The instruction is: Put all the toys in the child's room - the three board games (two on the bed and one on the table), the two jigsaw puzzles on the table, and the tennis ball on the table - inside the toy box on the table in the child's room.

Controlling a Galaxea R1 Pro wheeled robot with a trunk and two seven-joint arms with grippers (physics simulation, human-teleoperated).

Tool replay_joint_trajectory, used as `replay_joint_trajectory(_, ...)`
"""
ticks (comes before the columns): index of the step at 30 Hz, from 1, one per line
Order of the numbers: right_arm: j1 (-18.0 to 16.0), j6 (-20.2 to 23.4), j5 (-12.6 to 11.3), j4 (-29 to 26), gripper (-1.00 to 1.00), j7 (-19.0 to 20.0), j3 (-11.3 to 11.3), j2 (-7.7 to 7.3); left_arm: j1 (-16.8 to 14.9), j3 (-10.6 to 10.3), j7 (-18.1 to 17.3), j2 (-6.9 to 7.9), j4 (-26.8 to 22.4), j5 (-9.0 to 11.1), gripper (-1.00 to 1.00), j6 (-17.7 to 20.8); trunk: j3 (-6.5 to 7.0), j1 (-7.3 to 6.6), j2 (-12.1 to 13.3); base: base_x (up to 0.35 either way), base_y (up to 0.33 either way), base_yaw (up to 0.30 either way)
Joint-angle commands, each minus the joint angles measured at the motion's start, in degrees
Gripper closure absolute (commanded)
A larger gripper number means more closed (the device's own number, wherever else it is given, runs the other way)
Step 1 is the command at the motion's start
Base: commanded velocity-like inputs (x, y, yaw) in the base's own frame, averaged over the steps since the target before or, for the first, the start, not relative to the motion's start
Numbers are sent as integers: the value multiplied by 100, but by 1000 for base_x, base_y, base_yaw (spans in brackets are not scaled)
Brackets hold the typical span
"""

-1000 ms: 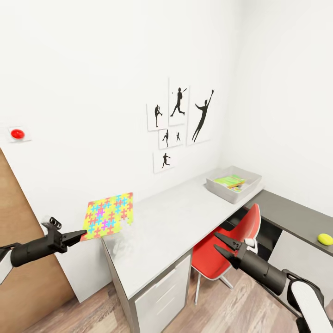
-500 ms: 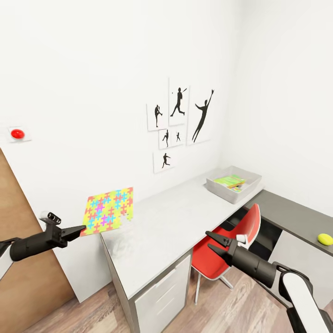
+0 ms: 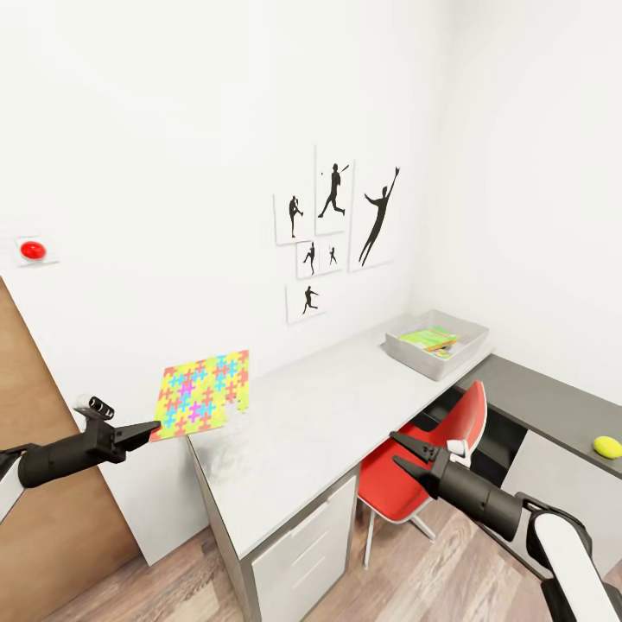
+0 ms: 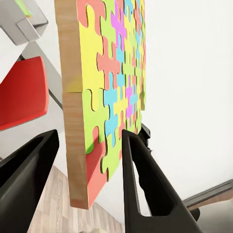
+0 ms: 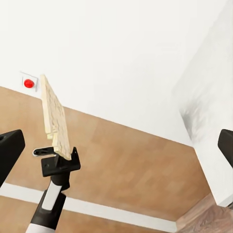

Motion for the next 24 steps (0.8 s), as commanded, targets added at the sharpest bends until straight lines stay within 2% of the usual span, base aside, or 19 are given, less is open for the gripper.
replay_joint_trajectory(1,-6,23,55,0,-100,58,-14,1,-5,-2,-9,2,0,14,100,60,-14,4,-13,0,0,0)
replay_joint_trajectory(16,-6,15,50,0,-100,71,-4,7,-5,0,-14,13,-2,13,100,60,-14,4,-13,0,0,-4)
replay_joint_trajectory(24,-5,15,50,0,-100,76,-14,4,2,28,-24,13,-4,20,100,60,-14,4,-13,0,0,-210)
